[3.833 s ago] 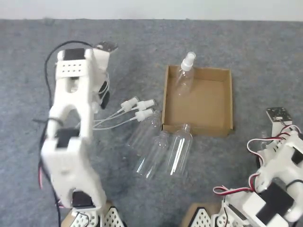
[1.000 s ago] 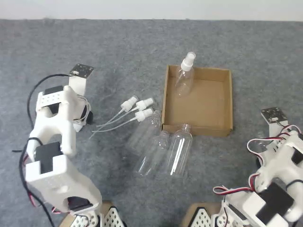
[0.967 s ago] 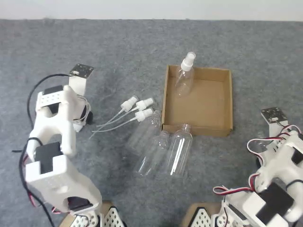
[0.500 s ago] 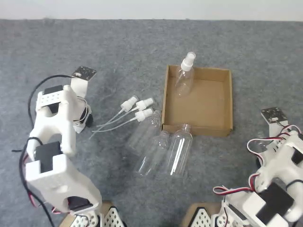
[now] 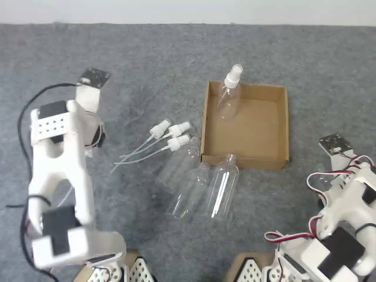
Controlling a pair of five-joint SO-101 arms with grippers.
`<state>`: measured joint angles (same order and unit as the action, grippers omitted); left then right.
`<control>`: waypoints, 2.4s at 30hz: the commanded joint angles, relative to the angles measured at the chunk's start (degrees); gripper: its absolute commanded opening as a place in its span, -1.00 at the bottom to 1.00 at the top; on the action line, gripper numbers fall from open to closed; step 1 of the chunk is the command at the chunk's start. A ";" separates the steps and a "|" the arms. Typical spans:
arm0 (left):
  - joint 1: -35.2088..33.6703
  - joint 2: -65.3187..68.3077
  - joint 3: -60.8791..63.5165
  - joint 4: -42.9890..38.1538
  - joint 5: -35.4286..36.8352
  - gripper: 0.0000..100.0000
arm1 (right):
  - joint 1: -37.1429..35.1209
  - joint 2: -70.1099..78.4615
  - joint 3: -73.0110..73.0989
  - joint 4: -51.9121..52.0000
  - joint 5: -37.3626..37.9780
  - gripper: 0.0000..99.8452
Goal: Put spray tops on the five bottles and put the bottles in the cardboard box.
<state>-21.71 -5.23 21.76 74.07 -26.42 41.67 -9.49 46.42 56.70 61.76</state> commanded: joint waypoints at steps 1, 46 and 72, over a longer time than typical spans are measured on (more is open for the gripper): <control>3.25 -10.73 0.22 2.73 3.16 -0.98 | 0.75 -0.31 -3.25 -0.57 0.35 -0.67; 22.59 -39.91 31.25 -10.99 14.95 -0.98 | -7.52 22.90 -38.86 17.89 -9.32 -0.59; 22.33 -40.09 13.32 -2.20 17.85 -0.98 | -25.27 -6.81 -47.82 32.48 -26.64 -0.99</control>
<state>0.62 -42.95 42.95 68.97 -9.36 22.77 -5.80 1.76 87.47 40.84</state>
